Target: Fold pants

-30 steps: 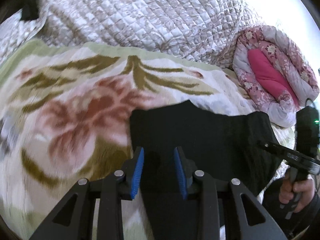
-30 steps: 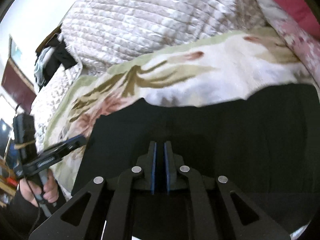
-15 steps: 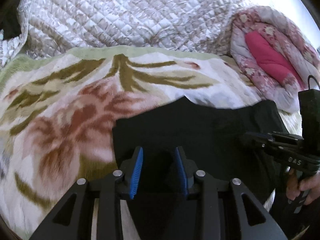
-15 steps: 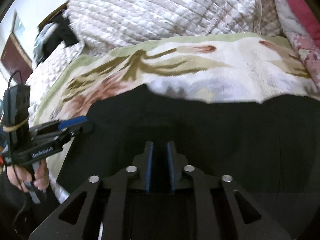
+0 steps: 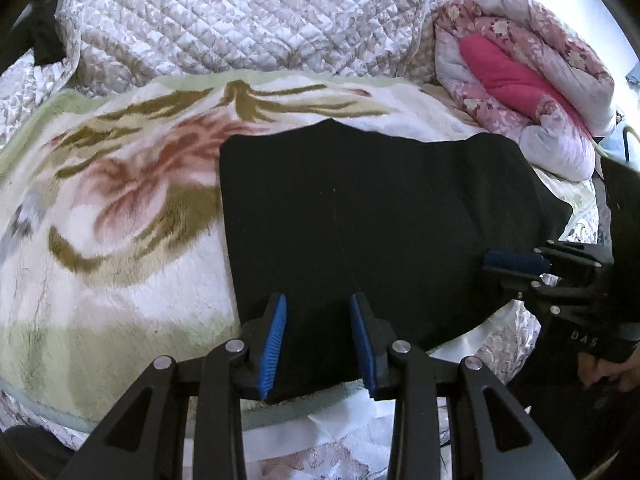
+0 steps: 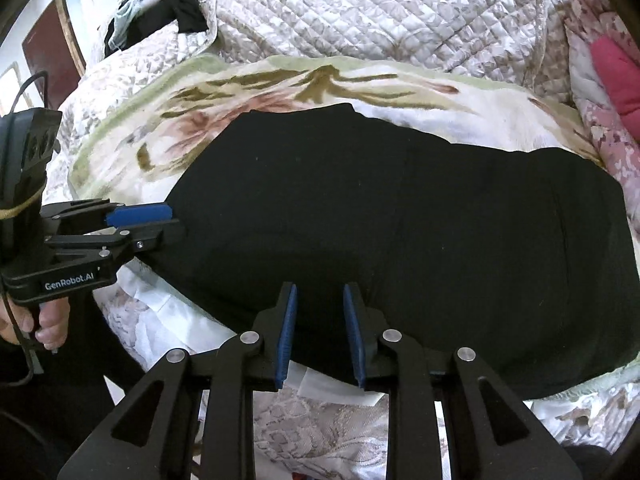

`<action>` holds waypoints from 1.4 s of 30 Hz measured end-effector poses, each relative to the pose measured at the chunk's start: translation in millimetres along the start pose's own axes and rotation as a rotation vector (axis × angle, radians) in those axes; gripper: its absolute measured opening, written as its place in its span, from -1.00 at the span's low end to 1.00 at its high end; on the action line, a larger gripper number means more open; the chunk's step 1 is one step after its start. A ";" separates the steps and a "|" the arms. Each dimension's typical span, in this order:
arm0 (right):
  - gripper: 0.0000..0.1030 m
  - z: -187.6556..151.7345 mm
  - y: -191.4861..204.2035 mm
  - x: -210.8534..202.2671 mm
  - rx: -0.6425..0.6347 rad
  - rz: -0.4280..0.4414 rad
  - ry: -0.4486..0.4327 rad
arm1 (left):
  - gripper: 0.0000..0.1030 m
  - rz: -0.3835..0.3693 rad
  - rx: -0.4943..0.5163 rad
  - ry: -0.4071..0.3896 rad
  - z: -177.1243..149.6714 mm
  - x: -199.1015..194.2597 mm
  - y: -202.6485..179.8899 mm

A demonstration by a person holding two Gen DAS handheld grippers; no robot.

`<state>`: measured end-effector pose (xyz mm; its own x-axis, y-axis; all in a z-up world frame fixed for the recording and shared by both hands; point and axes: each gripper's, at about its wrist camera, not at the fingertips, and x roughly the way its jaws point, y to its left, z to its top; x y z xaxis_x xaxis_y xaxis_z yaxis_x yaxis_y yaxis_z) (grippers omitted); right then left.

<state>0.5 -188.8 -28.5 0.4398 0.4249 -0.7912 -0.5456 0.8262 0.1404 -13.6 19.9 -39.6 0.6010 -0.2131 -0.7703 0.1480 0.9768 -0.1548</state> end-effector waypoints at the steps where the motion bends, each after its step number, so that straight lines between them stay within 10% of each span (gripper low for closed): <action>1: -0.53 0.1 0.8 -3.1 0.005 -0.006 0.002 | -0.30 0.003 0.007 -0.001 -0.8 1.6 -0.4; 42: -0.53 21.3 -20.9 8.0 0.121 0.106 -0.037 | -0.30 0.053 -0.058 0.021 18.8 -0.6 11.1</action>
<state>30.6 -194.8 -25.1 0.4117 0.5234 -0.7460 -0.5014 0.8137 0.2942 2.4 30.5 -29.2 0.5898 -0.1614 -0.7912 0.0708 0.9864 -0.1484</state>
